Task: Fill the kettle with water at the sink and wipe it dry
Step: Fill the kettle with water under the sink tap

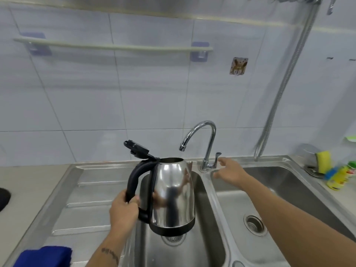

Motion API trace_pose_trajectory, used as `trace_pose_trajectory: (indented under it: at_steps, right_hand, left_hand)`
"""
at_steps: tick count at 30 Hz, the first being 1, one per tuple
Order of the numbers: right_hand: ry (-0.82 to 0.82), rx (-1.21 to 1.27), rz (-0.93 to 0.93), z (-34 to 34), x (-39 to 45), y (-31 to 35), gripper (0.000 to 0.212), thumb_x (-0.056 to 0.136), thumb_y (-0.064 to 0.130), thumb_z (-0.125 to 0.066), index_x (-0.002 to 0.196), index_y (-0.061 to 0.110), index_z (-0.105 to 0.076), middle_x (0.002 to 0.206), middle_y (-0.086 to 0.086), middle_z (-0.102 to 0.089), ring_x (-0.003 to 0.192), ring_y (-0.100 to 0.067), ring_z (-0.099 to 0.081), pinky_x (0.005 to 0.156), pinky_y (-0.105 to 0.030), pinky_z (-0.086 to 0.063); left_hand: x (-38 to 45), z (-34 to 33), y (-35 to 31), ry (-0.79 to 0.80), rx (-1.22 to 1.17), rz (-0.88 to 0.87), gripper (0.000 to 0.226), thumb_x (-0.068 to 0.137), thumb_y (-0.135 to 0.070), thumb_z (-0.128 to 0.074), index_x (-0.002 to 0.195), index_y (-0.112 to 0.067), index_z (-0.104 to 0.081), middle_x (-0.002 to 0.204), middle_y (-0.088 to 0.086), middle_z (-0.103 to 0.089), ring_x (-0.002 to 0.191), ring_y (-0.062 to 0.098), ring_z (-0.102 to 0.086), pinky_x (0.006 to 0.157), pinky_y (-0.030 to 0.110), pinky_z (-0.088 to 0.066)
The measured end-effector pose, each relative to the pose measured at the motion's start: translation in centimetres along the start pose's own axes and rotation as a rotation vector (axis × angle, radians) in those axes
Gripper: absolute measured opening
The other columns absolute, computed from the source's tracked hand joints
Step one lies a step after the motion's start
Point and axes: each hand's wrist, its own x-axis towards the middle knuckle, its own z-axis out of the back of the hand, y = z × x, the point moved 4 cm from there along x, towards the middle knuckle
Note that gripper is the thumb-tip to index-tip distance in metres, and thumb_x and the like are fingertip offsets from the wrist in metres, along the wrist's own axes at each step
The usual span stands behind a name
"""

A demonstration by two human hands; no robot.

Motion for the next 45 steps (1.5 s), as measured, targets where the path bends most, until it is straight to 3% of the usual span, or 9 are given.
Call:
trace_pose_trajectory:
  at_steps: [5,9,15,24,28,33,37,41,45]
  right_hand:
    - [0.089,-0.121,0.067,0.8,5.3,0.0,0.076,0.092,0.015,-0.062,0.158,0.005,-0.028,0.165,-0.012,-0.031,0.15,-0.03,-0.033,0.115,-0.034,-0.03]
    - [0.094,-0.247,0.071,0.4,9.0,-0.9,0.065,0.091,0.022,-0.063,0.147,0.0,-0.04,0.151,-0.018,-0.042,0.137,-0.036,-0.045,0.109,-0.037,-0.038]
    - [0.086,-0.362,0.132,0.0,11.9,-2.6,0.042,0.086,0.03,-0.064,0.117,0.003,-0.055,0.129,-0.016,-0.048,0.118,-0.039,-0.055,0.095,-0.04,-0.046]
    - [0.07,-0.565,0.105,-3.9,6.3,-3.7,0.067,0.079,0.023,-0.062,0.143,0.016,-0.044,0.142,-0.007,-0.039,0.13,-0.033,-0.04,0.099,-0.043,-0.047]
    - [0.042,-0.301,0.148,-5.3,5.0,-1.6,0.07,0.078,0.015,-0.061,0.147,0.019,-0.045,0.15,-0.007,-0.038,0.14,-0.03,-0.036,0.11,-0.042,-0.04]
    - [0.48,0.398,-0.172,-8.3,4.2,-0.6,0.066,0.09,0.029,-0.074,0.149,0.023,-0.043,0.134,-0.001,-0.058,0.12,-0.022,-0.053,0.108,-0.044,-0.043]
    - [0.581,0.468,-0.179,-10.7,3.8,-0.3,0.036,0.085,0.032,-0.078,0.118,0.031,-0.065,0.121,0.006,-0.07,0.123,-0.02,-0.057,0.114,-0.055,-0.036]
    - [0.554,0.575,-0.148,-12.3,3.8,0.0,0.065,0.065,0.032,-0.085,0.124,0.031,-0.059,0.121,0.004,-0.072,0.118,-0.022,-0.066,0.112,-0.056,-0.04]
    - [0.524,0.623,-0.074,-12.2,3.5,0.0,0.052,0.079,0.017,-0.082,0.123,0.031,-0.06,0.113,0.004,-0.073,0.11,-0.02,-0.07,0.095,-0.04,-0.047]
  left_hand:
    - [0.5,-2.3,0.1,-0.07,0.018,0.008,0.014,0.093,-0.012,-0.06,0.094,-0.024,-0.065,0.084,0.008,-0.07,0.084,0.028,-0.066,0.077,0.041,-0.051]
    - [1.1,-3.5,0.4,-0.09,0.057,0.028,0.012,0.093,-0.016,-0.061,0.09,-0.026,-0.065,0.083,0.007,-0.071,0.083,0.029,-0.068,0.081,0.052,-0.057]
    - [2.7,-4.3,0.5,-0.077,0.08,0.035,0.008,0.091,-0.018,-0.061,0.091,-0.024,-0.065,0.084,0.008,-0.071,0.085,0.03,-0.068,0.084,0.055,-0.057]
    - [4.3,-3.9,1.2,-0.037,0.038,0.058,0.01,0.09,-0.017,-0.061,0.091,-0.026,-0.065,0.082,0.009,-0.069,0.089,0.037,-0.068,0.085,0.058,-0.056]
    - [4.5,-3.2,1.3,-0.024,0.049,0.034,0.012,0.091,-0.015,-0.06,0.09,-0.026,-0.064,0.084,0.011,-0.069,0.084,0.036,-0.066,0.069,0.047,-0.053]
    - [5.0,-2.4,2.1,-0.01,0.044,0.036,0.016,0.092,-0.012,-0.06,0.089,-0.027,-0.065,0.085,0.012,-0.07,0.088,0.034,-0.068,0.075,0.051,-0.054]
    - [5.4,-2.2,3.1,0.025,0.0,0.03,0.021,0.091,-0.013,-0.062,0.086,-0.032,-0.067,0.084,0.009,-0.07,0.089,0.033,-0.068,0.075,0.051,-0.053]
    - [5.4,-2.1,3.2,0.073,-0.074,0.053,0.025,0.091,-0.009,-0.064,0.084,-0.033,-0.07,0.082,0.005,-0.07,0.095,0.036,-0.067,0.089,0.056,-0.054]
    - [5.0,-1.7,2.5,0.1,-0.173,0.061,0.022,0.092,0.001,-0.061,0.09,-0.019,-0.071,0.079,0.001,-0.071,0.088,0.031,-0.067,0.091,0.056,-0.053]
